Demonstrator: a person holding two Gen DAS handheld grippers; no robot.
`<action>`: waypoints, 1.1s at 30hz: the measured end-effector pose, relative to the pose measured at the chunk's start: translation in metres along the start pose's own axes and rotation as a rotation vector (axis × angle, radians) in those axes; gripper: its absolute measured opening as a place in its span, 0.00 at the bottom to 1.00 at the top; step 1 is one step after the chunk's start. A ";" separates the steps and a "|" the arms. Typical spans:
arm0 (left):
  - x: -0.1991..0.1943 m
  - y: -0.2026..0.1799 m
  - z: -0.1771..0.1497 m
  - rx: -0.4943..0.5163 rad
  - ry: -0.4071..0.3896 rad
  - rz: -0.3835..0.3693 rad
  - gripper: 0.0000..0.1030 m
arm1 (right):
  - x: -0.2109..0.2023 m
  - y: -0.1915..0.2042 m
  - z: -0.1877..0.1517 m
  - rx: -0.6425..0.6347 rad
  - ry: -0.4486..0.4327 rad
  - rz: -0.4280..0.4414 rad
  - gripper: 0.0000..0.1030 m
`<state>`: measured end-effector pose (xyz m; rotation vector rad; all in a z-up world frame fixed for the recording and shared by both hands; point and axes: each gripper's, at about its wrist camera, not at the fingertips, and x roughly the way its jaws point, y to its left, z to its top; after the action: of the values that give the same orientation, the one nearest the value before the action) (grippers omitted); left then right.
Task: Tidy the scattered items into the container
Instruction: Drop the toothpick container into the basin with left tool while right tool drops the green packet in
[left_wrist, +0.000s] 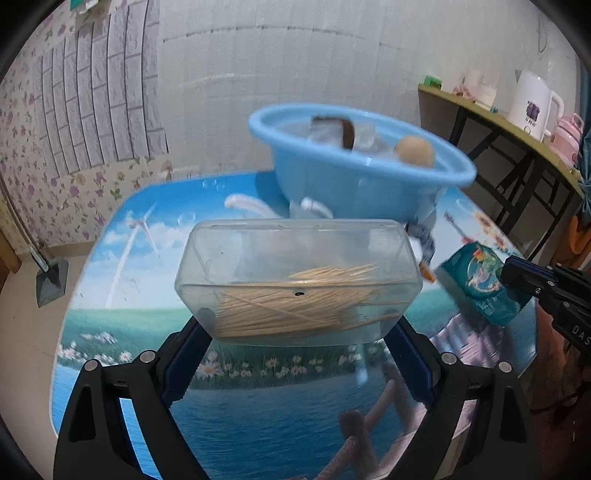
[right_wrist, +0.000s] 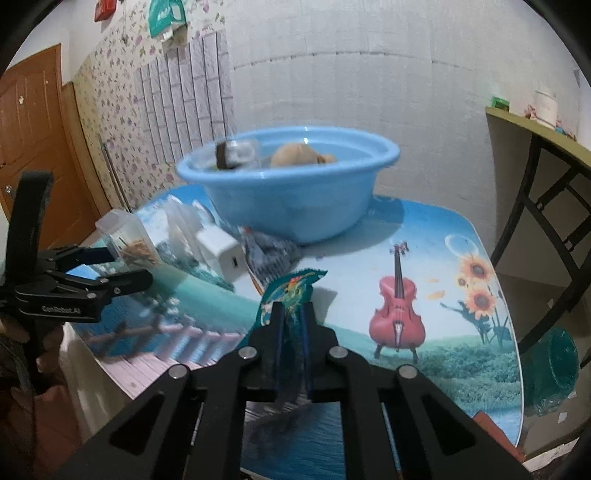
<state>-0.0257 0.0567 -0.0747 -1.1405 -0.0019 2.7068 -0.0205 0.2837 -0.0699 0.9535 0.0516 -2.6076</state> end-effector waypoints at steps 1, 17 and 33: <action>-0.004 -0.001 0.003 0.001 -0.012 -0.005 0.89 | -0.005 0.002 0.003 -0.001 -0.015 0.008 0.09; -0.027 -0.013 0.043 0.032 -0.104 -0.027 0.89 | -0.045 0.015 0.055 -0.033 -0.197 0.045 0.08; -0.002 -0.036 0.079 0.091 -0.109 -0.049 0.89 | -0.012 0.010 0.094 -0.037 -0.237 0.080 0.08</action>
<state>-0.0732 0.0974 -0.0152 -0.9538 0.0756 2.6922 -0.0666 0.2632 0.0110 0.6151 0.0012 -2.6159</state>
